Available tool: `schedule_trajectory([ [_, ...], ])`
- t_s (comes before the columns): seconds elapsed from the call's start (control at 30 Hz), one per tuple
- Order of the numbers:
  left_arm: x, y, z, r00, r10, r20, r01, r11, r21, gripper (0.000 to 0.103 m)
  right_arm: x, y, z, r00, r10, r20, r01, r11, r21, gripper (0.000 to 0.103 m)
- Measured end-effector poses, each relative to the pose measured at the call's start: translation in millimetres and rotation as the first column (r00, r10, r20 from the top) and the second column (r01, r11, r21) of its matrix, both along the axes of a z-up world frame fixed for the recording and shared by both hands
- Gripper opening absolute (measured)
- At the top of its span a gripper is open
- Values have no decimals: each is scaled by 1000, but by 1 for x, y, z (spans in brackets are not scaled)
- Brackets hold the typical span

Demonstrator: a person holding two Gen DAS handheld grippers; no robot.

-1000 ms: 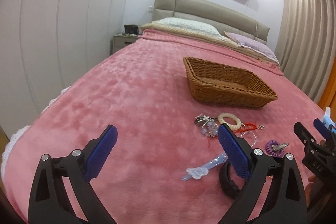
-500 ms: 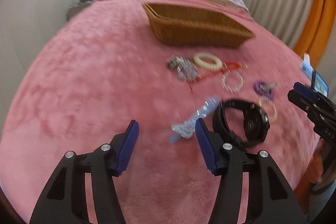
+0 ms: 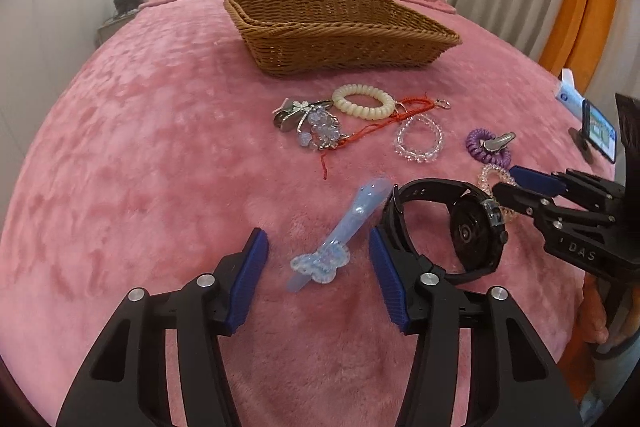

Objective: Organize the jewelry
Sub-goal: 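Grasp the clear blue hair clip with left tool while right tool grasps the clear beaded bracelet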

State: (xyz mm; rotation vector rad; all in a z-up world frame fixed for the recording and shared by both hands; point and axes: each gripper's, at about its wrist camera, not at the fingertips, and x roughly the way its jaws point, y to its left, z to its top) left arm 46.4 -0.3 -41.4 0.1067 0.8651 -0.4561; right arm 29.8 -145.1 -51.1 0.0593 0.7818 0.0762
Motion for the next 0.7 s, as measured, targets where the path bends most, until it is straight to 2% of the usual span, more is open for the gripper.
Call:
schedule_trajectory([
  [0.07,-1,-3,-1,1000,0,9,0,1000,20,37,3,4,-1,1000,-3,7,3,1000,-20,31],
  [0.13,0,-3,0,1000,7,16,-8,1000,23,24,2,8,-1,1000,11,16,-10,999,-36,18],
  [0.23,-1,1,2,1000,19,25,-19,1000,4,24,-2,14,1,999,25,38,-22,997,-71,11],
  [0.37,-2,12,9,998,52,45,-49,996,-70,22,-5,14,4,998,29,59,-25,997,-68,9],
  [0.4,-3,14,11,997,62,51,-57,995,-87,16,-6,13,5,998,29,63,-26,998,-62,9],
  [0.43,-3,16,13,996,66,53,-60,993,-105,6,-7,11,8,997,31,72,-27,998,-54,9],
  [0.53,-1,21,18,995,89,54,-80,986,-148,6,-10,9,17,994,30,103,-25,998,-51,9],
  [0.7,3,25,16,995,95,29,-88,981,-176,6,-10,7,30,990,27,138,-19,998,-58,9],
])
